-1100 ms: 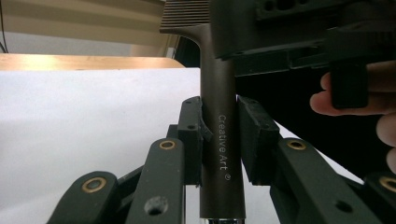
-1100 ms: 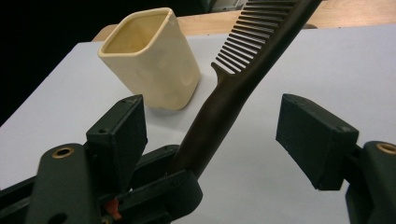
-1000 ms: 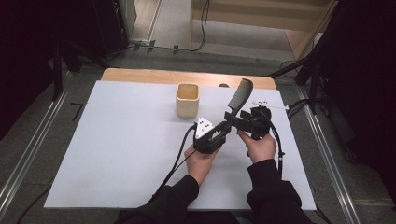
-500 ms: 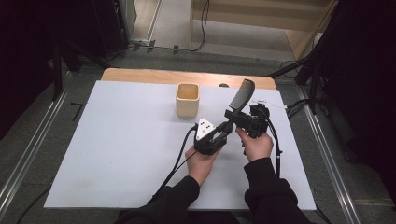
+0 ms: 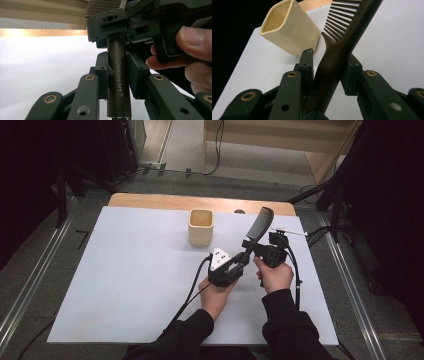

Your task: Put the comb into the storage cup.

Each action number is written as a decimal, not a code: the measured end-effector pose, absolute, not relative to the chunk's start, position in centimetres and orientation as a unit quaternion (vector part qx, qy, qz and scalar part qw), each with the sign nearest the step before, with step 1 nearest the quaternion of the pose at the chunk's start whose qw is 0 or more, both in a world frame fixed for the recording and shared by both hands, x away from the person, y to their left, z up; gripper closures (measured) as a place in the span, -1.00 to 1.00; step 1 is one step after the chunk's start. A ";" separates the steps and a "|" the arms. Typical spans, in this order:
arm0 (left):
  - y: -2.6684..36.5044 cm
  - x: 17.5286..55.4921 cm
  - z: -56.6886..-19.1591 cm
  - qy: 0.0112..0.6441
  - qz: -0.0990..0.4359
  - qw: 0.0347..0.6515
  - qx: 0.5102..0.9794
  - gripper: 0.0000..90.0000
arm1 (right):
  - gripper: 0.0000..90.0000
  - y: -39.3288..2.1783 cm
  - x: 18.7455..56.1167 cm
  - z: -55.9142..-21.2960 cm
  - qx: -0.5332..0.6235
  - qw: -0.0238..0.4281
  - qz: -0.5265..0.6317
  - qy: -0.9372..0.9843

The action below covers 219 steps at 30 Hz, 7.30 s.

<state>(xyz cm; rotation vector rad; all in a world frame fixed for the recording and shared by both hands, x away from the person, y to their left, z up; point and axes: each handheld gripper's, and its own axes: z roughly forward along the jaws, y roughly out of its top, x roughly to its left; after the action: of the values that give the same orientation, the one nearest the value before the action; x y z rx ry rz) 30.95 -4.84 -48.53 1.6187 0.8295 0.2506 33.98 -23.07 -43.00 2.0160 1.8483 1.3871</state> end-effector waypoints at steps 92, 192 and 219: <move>5.0 33.7 -46.7 0.349 -0.113 0.449 0.815 -0.30 | 0.56 -22.7 33.7 -43.4 0.617 0.077 0.443 0.646; 20.5 29.5 -46.1 0.379 -0.034 0.384 0.841 -0.30 | 0.56 -17.3 35.4 -41.8 0.549 0.089 0.460 0.692; 21.4 30.2 -46.3 0.388 -0.038 0.386 0.836 -0.30 | 0.56 -16.4 38.3 -38.9 0.547 0.083 0.476 0.684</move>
<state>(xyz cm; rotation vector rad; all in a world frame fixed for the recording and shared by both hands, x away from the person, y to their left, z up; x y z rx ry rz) 30.21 21.43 -46.28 2.1274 0.9887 -0.0977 38.34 -16.41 -38.93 1.6336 2.0418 1.4215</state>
